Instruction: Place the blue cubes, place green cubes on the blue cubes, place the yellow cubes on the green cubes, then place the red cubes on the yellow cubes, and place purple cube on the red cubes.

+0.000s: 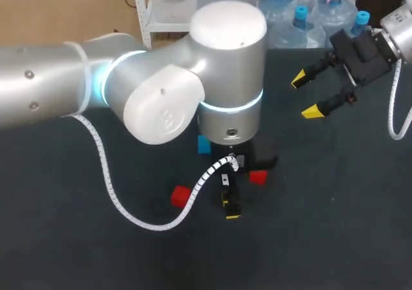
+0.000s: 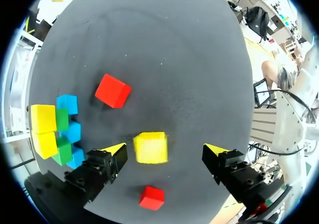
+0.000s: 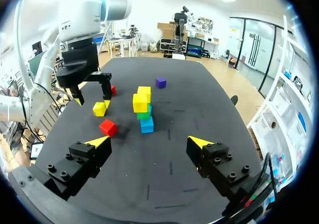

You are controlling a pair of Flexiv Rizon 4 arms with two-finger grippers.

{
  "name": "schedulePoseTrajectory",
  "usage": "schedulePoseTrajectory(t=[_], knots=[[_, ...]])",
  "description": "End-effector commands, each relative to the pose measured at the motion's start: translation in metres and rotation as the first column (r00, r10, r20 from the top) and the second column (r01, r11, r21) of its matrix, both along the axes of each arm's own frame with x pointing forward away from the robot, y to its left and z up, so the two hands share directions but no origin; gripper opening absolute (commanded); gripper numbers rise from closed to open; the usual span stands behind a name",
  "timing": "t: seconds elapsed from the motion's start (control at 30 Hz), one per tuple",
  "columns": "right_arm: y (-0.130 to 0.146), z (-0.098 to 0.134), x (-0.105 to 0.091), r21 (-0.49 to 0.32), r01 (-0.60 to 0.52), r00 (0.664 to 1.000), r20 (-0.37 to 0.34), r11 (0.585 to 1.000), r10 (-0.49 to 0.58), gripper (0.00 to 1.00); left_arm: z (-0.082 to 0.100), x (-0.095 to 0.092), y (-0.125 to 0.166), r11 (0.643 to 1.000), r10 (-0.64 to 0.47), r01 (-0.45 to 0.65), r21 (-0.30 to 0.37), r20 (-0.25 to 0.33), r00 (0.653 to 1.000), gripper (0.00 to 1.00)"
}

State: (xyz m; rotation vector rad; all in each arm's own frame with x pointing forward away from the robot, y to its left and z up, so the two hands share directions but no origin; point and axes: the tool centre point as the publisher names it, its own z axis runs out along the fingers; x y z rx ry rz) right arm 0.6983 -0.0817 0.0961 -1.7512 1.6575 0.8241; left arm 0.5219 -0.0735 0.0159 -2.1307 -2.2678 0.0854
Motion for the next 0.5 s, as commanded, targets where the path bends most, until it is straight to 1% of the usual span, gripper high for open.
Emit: schedulePoseTrajectory(t=[0.03,0.13,0.3,0.5], knots=[[0.0002,-0.0002,0.0000,0.001,0.000,1.000,0.001,1.000,0.000,1.00,0.0061,-0.0038,-0.0012,1.000,-0.005,0.005,0.010,0.011,1.000,1.00],[0.0002,-0.0002,0.0000,0.001,0.000,1.000,0.001,1.000,0.000,1.00,0.0061,-0.0043,-0.0017,1.000,-0.007,0.006,0.018,0.013,1.000,1.00],[0.0002,-0.0002,0.0000,0.001,0.000,1.000,0.001,1.000,0.000,1.00,-0.0017,0.0003,0.0021,1.000,0.003,-0.003,0.022,-0.001,1.000,1.00],[0.0002,-0.0002,0.0000,0.001,0.000,1.000,0.001,1.000,0.000,1.00,-0.0005,0.0046,0.0028,1.000,0.001,-0.001,0.013,0.001,1.000,1.00]])
